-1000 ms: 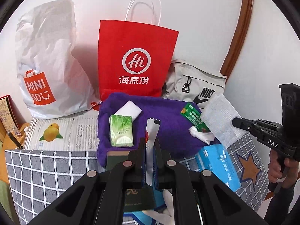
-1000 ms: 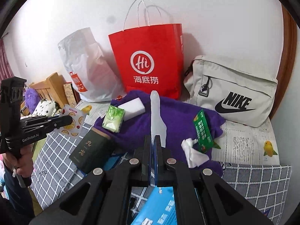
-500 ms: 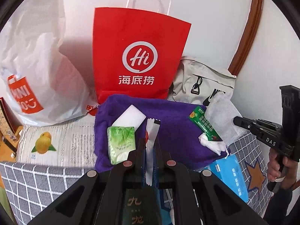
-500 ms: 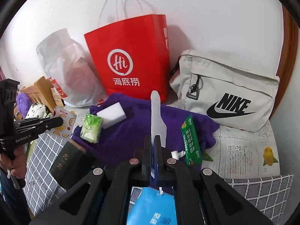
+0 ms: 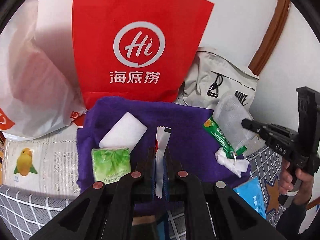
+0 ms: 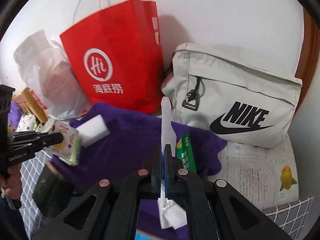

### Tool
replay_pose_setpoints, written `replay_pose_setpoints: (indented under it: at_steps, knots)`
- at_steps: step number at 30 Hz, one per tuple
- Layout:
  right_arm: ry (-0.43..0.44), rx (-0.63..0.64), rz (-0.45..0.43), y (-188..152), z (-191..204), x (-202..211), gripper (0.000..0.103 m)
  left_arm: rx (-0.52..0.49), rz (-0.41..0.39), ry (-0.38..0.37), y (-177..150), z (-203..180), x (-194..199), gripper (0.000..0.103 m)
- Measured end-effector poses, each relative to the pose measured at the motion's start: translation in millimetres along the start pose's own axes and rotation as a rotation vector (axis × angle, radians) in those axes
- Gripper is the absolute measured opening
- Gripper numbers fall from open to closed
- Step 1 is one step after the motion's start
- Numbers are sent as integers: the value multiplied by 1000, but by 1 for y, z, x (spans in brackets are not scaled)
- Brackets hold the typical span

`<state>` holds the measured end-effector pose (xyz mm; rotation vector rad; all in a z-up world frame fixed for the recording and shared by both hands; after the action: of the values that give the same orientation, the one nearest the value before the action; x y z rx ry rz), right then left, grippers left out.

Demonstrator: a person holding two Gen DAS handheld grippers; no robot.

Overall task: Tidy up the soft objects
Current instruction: 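Carry the sachet to the towel with the left tool while the right carries the bag, then open the left tool over the towel while the right tool releases the plastic bag there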

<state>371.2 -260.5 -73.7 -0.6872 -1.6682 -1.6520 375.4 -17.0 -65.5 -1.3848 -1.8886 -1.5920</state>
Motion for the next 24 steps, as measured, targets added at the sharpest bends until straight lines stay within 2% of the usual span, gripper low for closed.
replay_pose_setpoints:
  at_steps: [9,21,24]
  knots:
    - [24,38,91,-13,12,-35,3,40,70,16,-4,15,-36,7]
    - [61,47,139,-17,21,-49,4,54,120,38,-6,18,-59,8]
    - [78,43,147,-19,21,-49,10,57,125,46,-6,18,-62,8]
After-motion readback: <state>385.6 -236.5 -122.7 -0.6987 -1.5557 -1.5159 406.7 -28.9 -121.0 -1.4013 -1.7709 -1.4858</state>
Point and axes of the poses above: each gripper's, at about its wrist camera, not at the fingertips, and x roughly against the way its jaws point, z to its left, y to its top, the point moved 1 cm from there along -x, roughly the way its jaws point, and after that the axes turned 8 degrees about -y, right-handed, at the moved point
